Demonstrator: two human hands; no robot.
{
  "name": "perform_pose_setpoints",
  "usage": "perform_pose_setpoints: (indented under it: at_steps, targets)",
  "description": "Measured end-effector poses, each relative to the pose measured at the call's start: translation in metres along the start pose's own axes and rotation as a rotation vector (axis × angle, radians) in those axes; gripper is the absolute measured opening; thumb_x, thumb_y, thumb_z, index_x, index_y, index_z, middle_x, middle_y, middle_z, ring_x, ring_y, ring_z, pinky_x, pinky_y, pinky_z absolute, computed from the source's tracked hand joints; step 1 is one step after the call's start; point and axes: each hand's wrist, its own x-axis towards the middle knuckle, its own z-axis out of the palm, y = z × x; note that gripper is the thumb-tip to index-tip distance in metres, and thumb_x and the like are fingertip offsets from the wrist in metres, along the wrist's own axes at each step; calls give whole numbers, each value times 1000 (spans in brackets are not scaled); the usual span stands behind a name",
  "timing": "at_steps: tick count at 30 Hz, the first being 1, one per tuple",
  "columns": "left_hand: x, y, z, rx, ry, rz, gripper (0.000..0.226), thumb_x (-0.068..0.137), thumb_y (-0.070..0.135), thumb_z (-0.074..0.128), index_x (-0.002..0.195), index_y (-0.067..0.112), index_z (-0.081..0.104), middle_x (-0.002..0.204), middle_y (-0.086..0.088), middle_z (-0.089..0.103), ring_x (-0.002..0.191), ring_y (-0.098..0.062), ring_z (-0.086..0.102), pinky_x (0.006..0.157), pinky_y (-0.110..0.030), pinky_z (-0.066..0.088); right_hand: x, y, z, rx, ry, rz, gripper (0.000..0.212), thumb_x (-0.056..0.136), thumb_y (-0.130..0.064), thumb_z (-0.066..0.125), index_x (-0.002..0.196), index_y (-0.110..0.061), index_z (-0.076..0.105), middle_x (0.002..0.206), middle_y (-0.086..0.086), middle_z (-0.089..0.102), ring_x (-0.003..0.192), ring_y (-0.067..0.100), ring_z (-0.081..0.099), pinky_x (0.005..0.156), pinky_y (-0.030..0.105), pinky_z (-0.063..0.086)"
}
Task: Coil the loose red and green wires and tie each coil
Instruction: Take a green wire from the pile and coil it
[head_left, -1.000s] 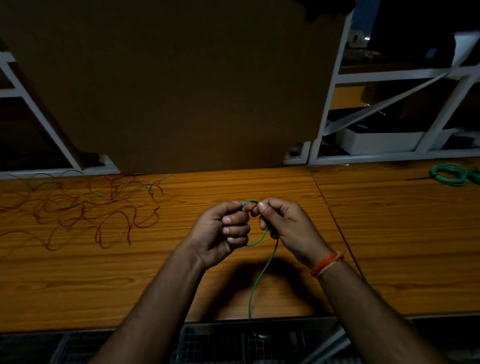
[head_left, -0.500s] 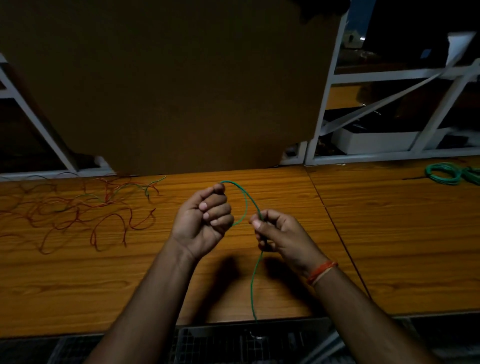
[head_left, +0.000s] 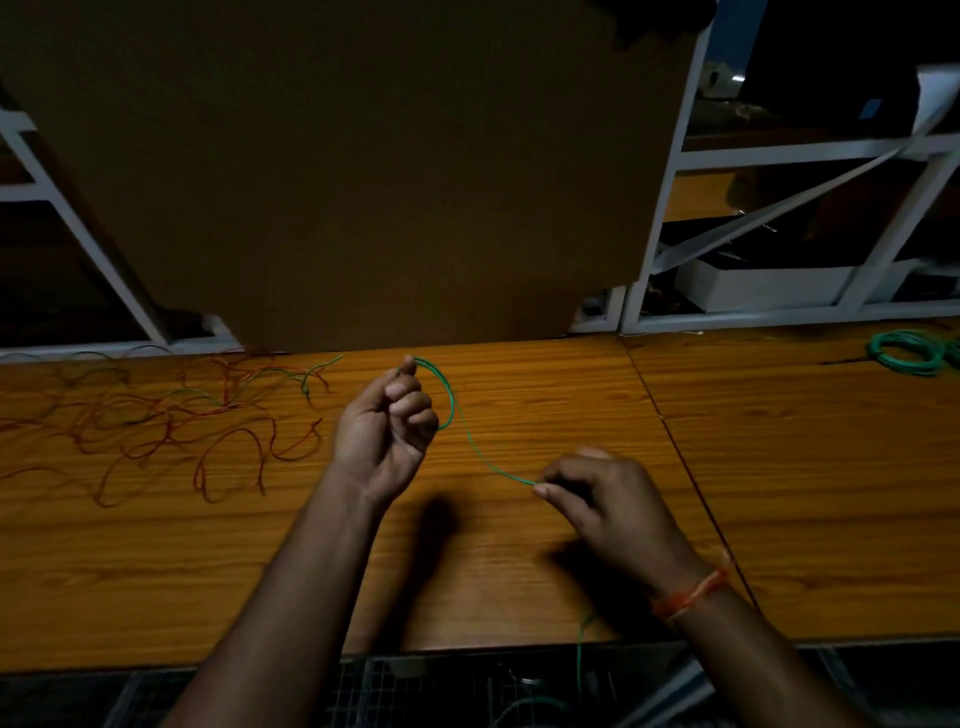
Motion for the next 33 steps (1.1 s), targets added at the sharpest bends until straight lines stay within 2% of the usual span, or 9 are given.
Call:
perform_pose_setpoints:
  at_steps: [4,7,11,13,18,22,26,30,33]
  targets:
    - [1,-15,4,378,24,101,24,109,16,37,105,8,59,68,1,57,56,-9,55,50,-15,44,19,-30,-19,11,-24,-166,8,95,-29,68,93,-24,74,83,-13,57,78,2,54,62,19,41]
    - [-7,-26,9,673,-14,137,24,110,19,39,111,5,59,73,-2,65,64,-15,64,59,-23,51,34,-45,-27,76,14,-225,5,94,-26,70,95,-23,75,82,-9,57,77,5,55,63,21,42]
    - [-15,-34,13,834,-144,72,26,110,21,38,104,5,57,72,-3,61,63,-15,59,58,-26,49,52,-56,-28,124,33,-216,7,94,-21,72,98,-25,76,85,-12,60,82,5,59,67,20,47]
    - [-17,-37,13,884,-188,58,25,110,21,39,97,9,57,68,-4,56,57,-17,50,54,-27,42,61,-58,-29,160,70,-187,6,93,-20,73,96,-22,77,87,-9,63,83,6,62,70,28,53]
    - [-16,-40,14,846,-211,28,26,108,18,35,100,8,59,57,0,35,46,-10,24,47,-25,20,73,-52,-26,241,66,-113,5,92,-19,73,94,-22,77,90,-6,65,83,8,65,72,37,58]
    - [-16,-40,15,748,-241,-30,38,105,34,40,96,5,62,59,1,22,52,-15,11,52,-30,10,73,-45,-20,296,103,-62,5,93,-20,71,92,-22,75,90,-7,67,86,10,65,74,38,57]
    - [-14,-39,14,734,-294,-24,27,103,29,48,88,13,62,60,3,25,49,-10,18,49,-28,12,68,-39,-13,537,108,162,8,95,-21,70,94,-14,70,83,-7,67,77,4,63,65,21,51]
    - [-10,-40,20,603,-238,-64,28,104,24,42,84,14,58,56,7,26,45,-7,20,48,-26,11,64,-38,-16,787,-49,406,22,100,-30,62,104,-9,67,82,-1,67,76,12,63,57,22,46]
    - [-8,-42,24,539,-185,-85,30,104,24,39,81,15,55,54,8,25,43,-6,20,47,-25,10,62,-40,-18,911,-129,454,23,104,-32,56,99,-12,67,76,-2,62,71,12,60,55,20,42]
